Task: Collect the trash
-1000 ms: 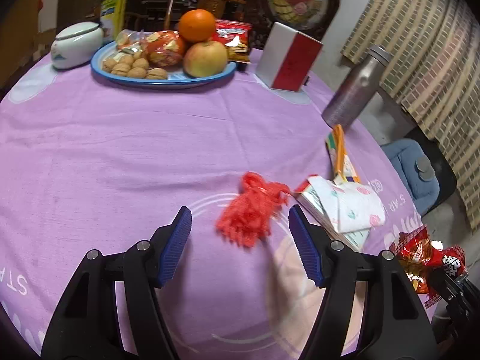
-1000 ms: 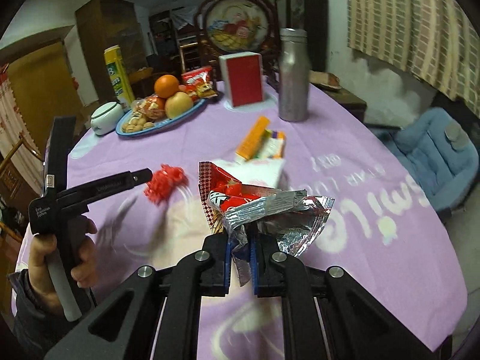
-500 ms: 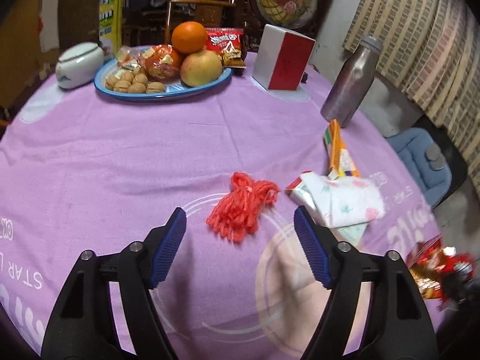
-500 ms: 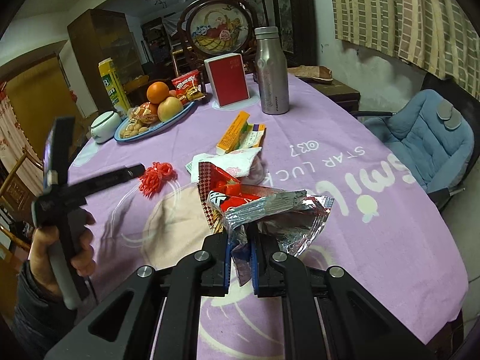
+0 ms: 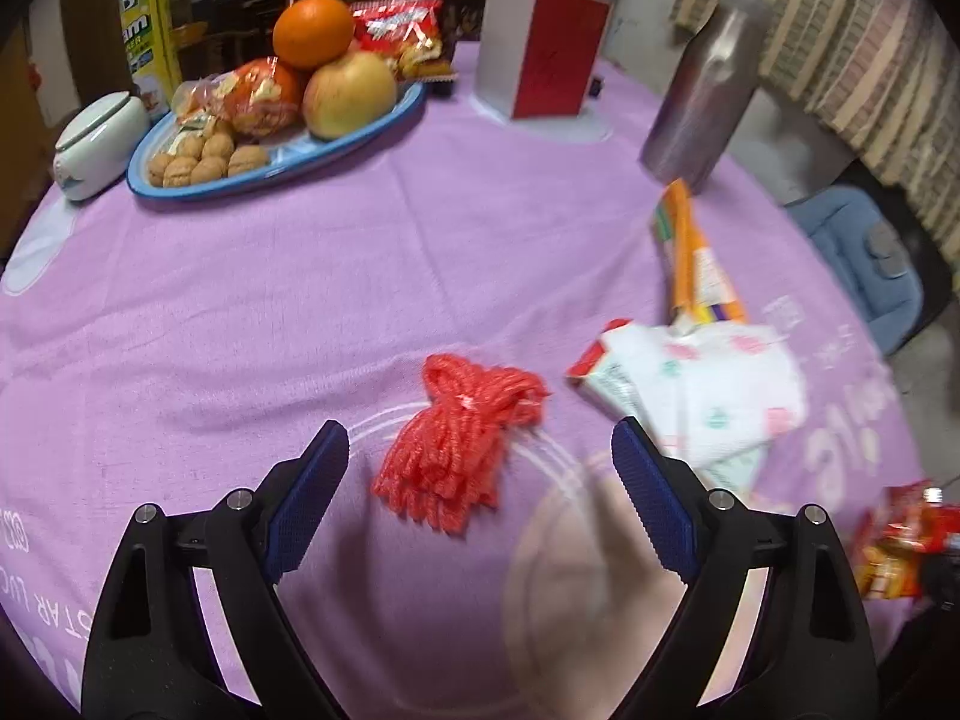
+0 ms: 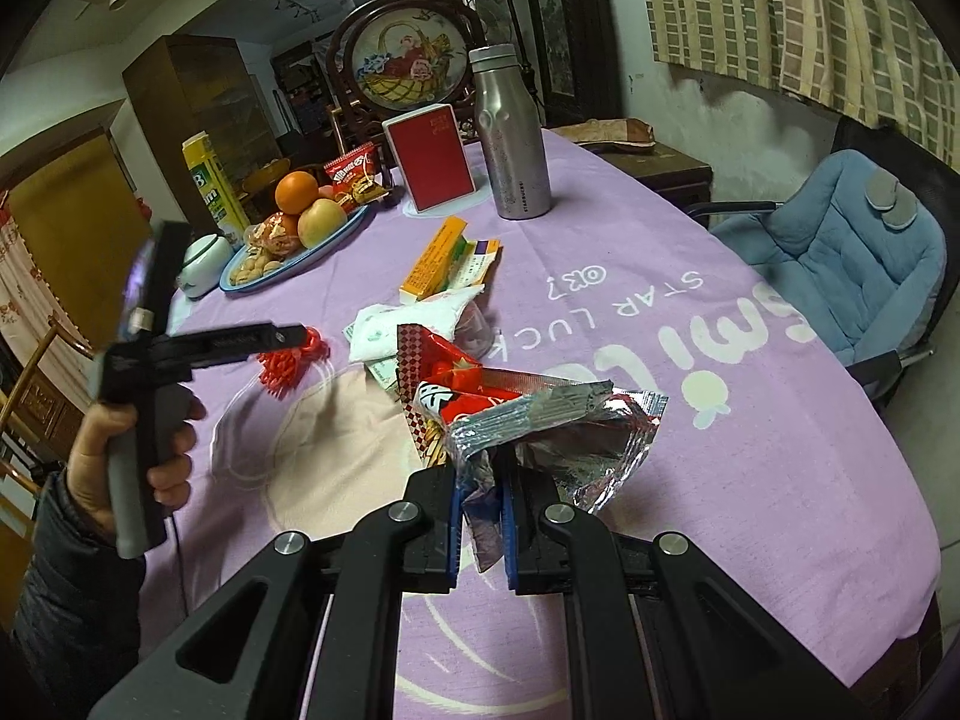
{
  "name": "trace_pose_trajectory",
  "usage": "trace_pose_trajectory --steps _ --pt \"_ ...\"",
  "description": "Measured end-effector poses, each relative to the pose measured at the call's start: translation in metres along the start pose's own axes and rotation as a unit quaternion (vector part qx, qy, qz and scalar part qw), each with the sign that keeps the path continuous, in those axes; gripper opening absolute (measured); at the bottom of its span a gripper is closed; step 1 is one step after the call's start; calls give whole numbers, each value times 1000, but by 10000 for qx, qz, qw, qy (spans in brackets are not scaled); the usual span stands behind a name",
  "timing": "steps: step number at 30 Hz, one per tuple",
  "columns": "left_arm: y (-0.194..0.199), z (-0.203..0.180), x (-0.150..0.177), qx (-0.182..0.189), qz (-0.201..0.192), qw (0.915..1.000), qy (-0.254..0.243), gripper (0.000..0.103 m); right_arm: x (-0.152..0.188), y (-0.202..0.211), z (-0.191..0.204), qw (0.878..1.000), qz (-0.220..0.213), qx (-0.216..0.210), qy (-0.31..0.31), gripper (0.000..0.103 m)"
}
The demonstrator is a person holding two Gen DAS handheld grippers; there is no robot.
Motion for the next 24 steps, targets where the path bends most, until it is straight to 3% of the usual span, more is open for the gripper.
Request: trace_pose_trajectory --steps 5,7,9,13,14,17,24 --pt "-11 -1 2 -226 -46 9997 -85 85 0 -5 0 10000 51 -21 14 11" --pt "-13 -2 0 -237 -47 9996 -127 80 -1 -8 0 10000 67 -34 0 11" --pt "-15 -4 0 -252 -7 9994 -222 61 -1 -8 1 10000 67 -43 -2 11" --pt "-20 -8 2 -362 115 9986 -359 40 0 -8 4 10000 59 -77 17 11" --pt "-21 -8 3 -390 173 9983 -399 30 0 -7 4 9999 56 -83 20 11" --pt "-16 -6 8 -387 251 9986 -273 28 1 -1 7 10000 18 -91 29 11" --pt "27 -18 22 163 101 9998 51 27 10 23 9 9998 -140 -144 -42 11"
Point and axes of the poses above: each gripper's, at about its wrist camera, not at the fingertips, and y roughly against the way its jaws point, z to its left, x to its underside, the point moved 4 cm from there along -y, roughly the way its jaws point, and after that the axes turned 2 degrees about -y, right-handed, at the moved point
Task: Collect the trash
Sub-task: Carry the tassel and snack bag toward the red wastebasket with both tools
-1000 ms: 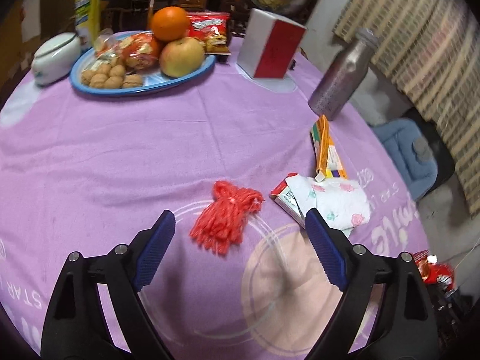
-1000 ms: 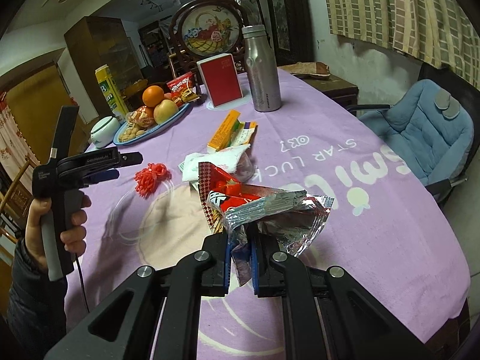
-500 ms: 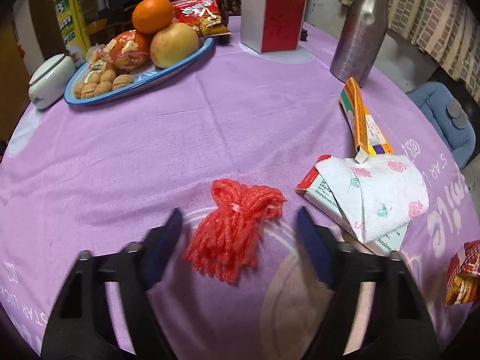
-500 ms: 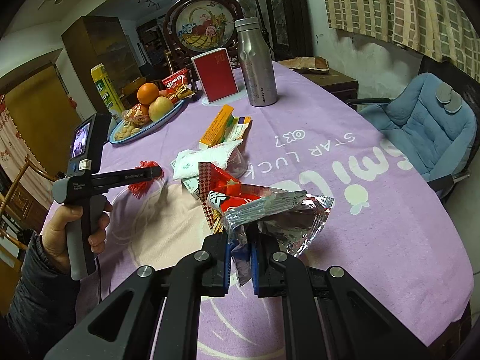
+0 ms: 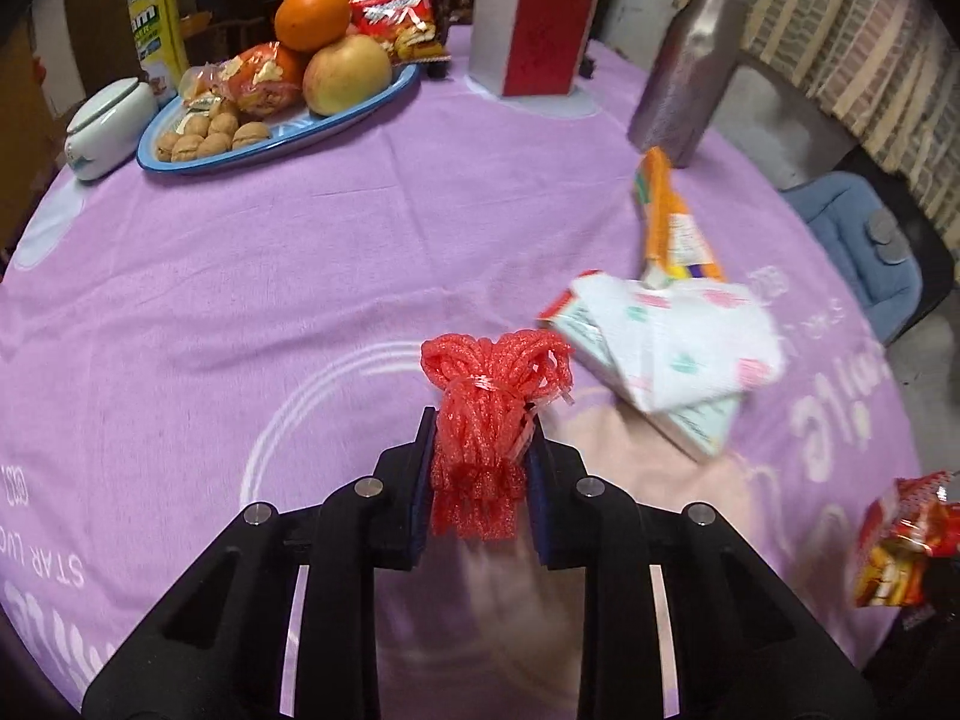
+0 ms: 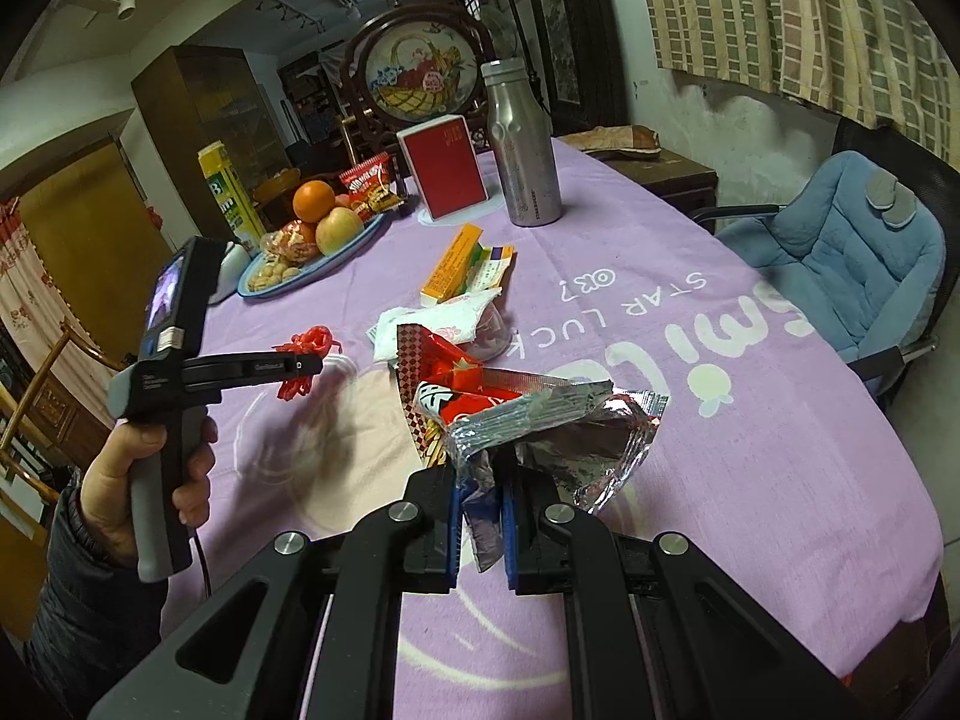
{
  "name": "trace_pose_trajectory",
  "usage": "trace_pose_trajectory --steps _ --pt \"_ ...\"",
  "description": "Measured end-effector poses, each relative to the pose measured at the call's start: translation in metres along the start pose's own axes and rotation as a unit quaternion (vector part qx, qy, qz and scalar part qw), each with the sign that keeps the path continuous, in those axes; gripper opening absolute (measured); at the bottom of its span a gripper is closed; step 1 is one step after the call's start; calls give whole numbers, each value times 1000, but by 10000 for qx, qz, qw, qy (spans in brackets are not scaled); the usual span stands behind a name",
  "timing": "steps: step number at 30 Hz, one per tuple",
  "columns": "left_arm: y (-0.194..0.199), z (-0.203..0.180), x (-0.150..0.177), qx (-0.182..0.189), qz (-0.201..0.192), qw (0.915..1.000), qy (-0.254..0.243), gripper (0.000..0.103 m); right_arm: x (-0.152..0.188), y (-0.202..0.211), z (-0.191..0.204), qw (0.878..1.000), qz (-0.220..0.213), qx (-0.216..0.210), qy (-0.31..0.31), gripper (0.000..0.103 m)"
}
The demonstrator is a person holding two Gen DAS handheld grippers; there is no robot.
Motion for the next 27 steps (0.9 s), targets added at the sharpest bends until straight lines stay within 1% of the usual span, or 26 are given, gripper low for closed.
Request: trace_pose_trajectory --steps 3,7,11,18,27 --pt "29 -23 13 241 -213 9993 -195 27 8 14 0 10000 -66 -9 -24 11" --pt "61 -56 36 522 -435 9966 -475 27 23 34 -6 9999 -119 86 -90 11" --pt "80 -79 61 748 -535 9936 -661 27 42 49 -18 9994 -109 263 -201 11" --pt "99 -107 94 1015 -560 9885 -975 27 76 72 -46 9976 -107 494 -475 11" --pt "116 -156 124 1438 -553 9763 -1518 27 108 109 -84 9940 -273 691 -801 11"
Point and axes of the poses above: each gripper's, at about its wrist camera, not at the fingertips, and y roughly against the way its jaws point, z to its left, x to its underside, the point moved 4 cm from there along -y, roughly the way its jaws point, and after that the axes turned 2 degrees about -y, right-handed, at the moved point
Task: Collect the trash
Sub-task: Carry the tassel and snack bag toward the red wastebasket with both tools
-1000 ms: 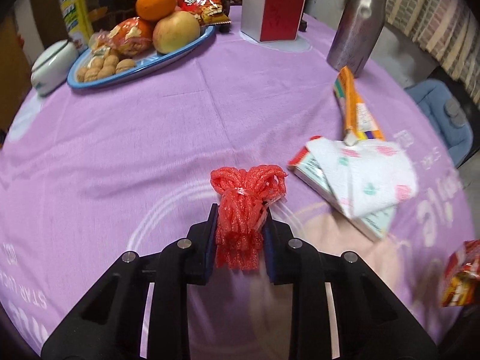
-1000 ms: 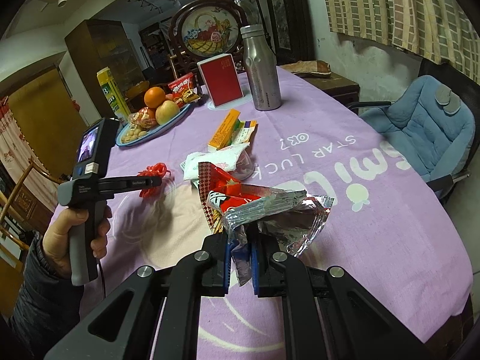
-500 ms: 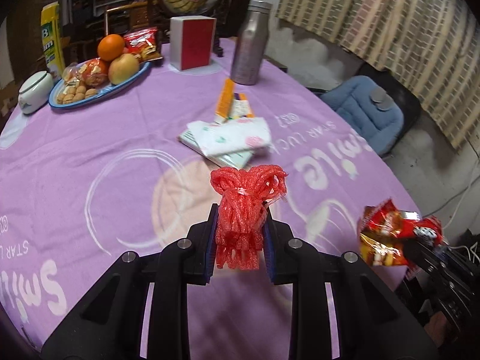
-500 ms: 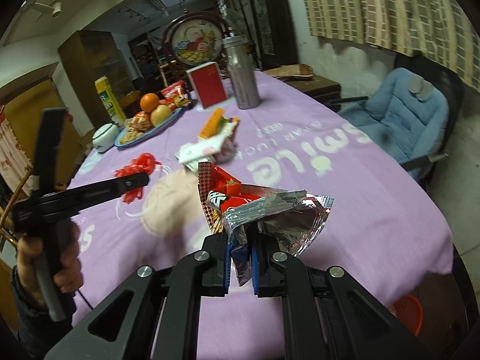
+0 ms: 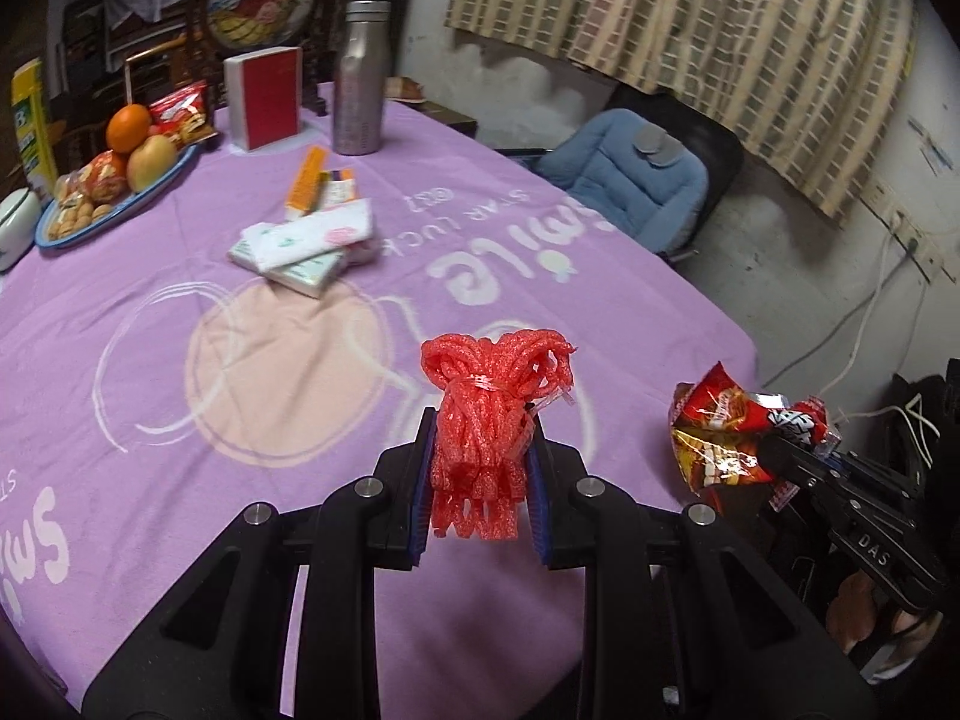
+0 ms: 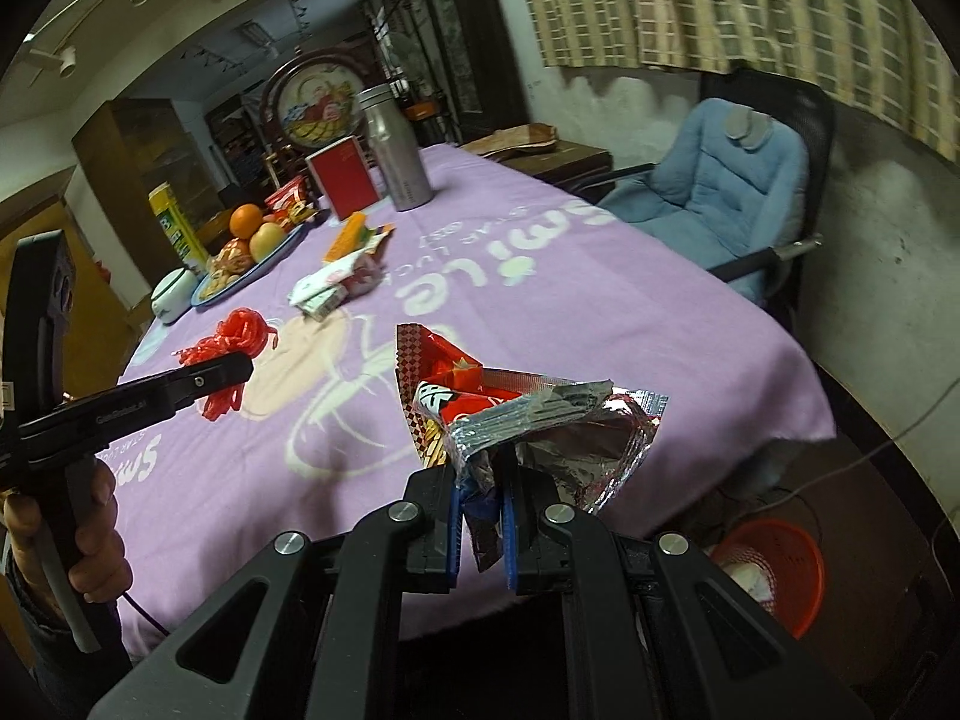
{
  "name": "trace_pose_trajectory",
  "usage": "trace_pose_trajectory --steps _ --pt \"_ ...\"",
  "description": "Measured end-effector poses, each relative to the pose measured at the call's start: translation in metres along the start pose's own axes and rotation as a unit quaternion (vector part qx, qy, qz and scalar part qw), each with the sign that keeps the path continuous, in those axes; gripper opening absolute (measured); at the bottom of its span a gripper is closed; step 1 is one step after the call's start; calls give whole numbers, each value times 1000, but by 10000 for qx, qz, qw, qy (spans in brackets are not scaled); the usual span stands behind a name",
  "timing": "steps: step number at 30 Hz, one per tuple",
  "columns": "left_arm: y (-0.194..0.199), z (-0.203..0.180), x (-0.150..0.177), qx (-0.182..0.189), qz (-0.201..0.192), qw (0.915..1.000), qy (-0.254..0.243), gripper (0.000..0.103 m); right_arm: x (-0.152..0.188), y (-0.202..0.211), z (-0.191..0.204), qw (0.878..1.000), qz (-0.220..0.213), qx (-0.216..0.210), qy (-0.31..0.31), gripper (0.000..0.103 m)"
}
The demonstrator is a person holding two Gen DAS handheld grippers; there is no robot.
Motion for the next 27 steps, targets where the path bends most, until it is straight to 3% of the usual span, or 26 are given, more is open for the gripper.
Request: trace_pose_trajectory --steps 11,17,27 --pt "-30 -112 24 702 411 9913 -1031 27 34 36 -90 9974 -64 485 -535 11" --pt "-51 -176 37 1106 646 9794 -1562 27 59 41 -145 9922 55 756 -994 11" --pt "-102 -253 65 1377 1195 9567 -2271 27 95 31 -213 9821 289 1016 -1559 11"
Point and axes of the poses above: each gripper's, at about its wrist camera, not at the fingertips, and y roughly against the way its jaws point, z to its left, x to its underside, the point moved 4 cm from there along -y, roughly the way its jaws point, and after that the axes turned 2 degrees about -y, right-handed, at the moved point
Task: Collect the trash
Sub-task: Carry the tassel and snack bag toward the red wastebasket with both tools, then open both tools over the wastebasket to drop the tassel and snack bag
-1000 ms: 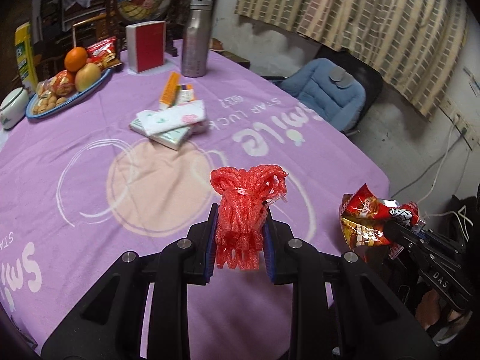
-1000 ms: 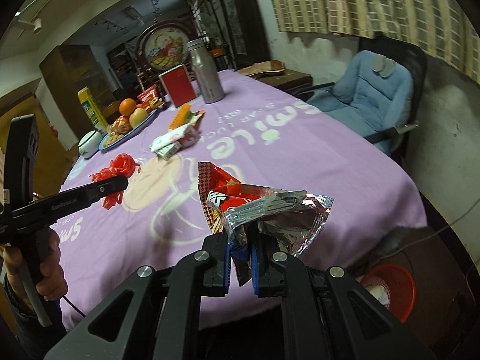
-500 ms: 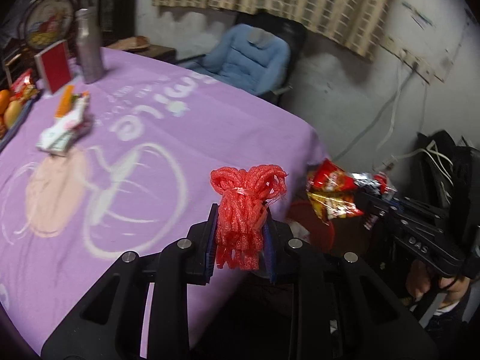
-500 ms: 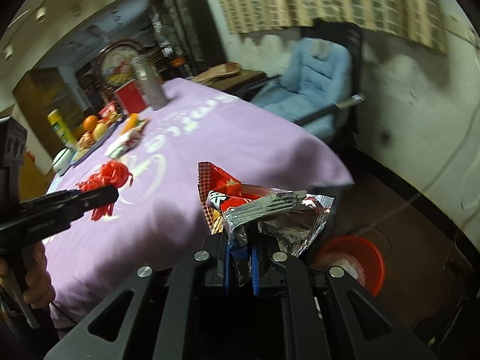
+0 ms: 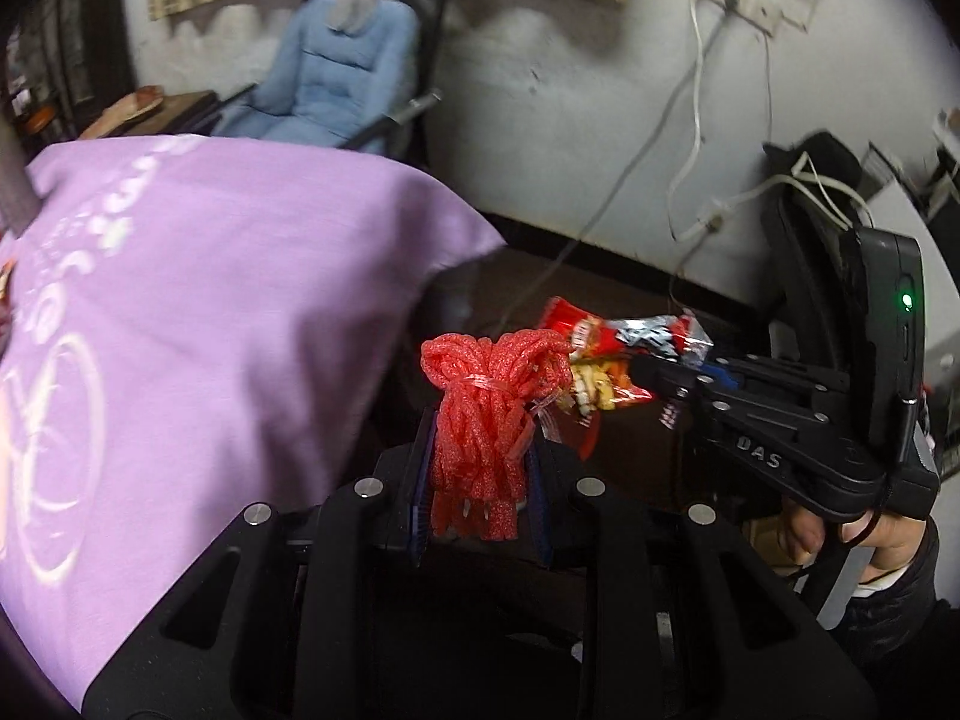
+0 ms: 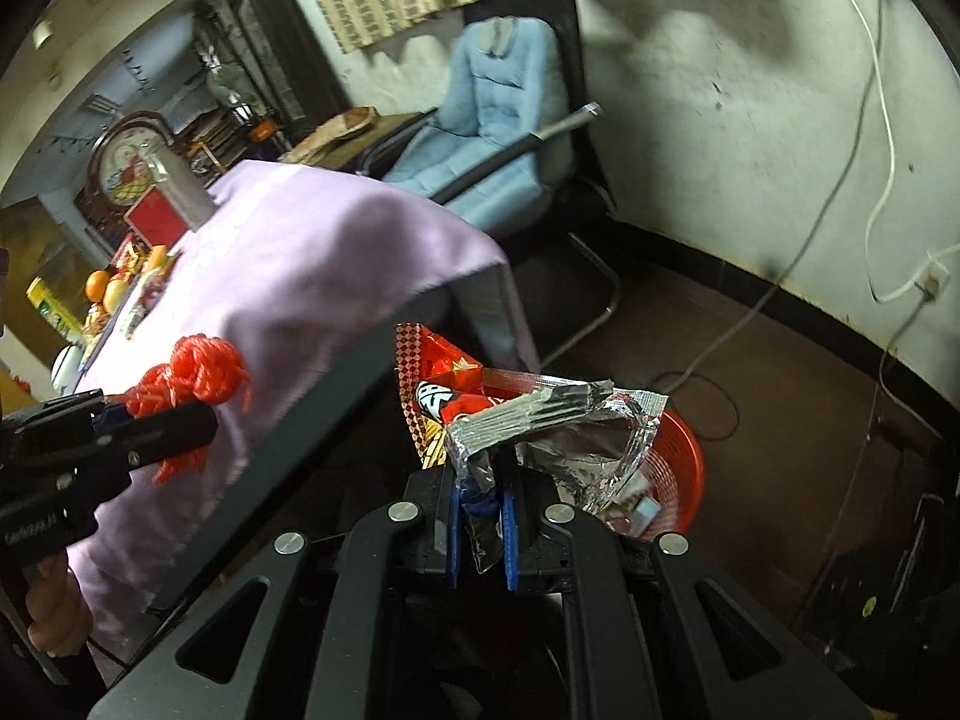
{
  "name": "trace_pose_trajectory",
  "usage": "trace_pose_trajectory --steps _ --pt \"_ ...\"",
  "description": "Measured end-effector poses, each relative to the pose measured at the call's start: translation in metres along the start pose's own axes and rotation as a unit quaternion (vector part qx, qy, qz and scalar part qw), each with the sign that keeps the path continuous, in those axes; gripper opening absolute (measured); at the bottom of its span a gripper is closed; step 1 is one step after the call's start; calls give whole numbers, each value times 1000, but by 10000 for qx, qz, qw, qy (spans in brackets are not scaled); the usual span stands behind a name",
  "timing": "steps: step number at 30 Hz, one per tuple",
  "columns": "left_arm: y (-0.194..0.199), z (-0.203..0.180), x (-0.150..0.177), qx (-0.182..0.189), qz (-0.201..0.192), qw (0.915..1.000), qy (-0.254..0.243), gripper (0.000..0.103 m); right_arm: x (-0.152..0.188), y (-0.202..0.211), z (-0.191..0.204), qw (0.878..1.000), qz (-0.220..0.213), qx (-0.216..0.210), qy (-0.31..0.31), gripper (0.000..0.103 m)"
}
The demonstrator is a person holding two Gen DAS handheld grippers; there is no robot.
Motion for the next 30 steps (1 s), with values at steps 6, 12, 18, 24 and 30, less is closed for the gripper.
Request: trace_pose_trajectory --steps 6,12,18,24,30 --pt "-62 -21 2 204 539 9981 -224 27 13 -34 -33 9988 357 107 -333 11" --pt "-130 -33 5 352 1152 9923 -293 27 29 -68 -77 9939 706 440 -731 11" --pt "-197 -43 11 380 1665 9846 -380 27 47 -108 -118 9852 1130 638 -1117 11" --pt "-260 -40 24 430 2169 9750 -206 27 58 -146 -148 9750 1381 733 -1578 11" --pt "-297 -37 34 316 2518 9672 -122 27 64 -182 -169 9645 1536 808 -1990 11"
Point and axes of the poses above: each gripper's, at about its wrist camera, not at the fingertips, and y roughly against the way its jaws point, z to its left, x to its underside, the point moved 4 cm from there along -y, roughly the way its jaws point, and after that the axes turned 2 degrees about -y, right-handed, at the moved point
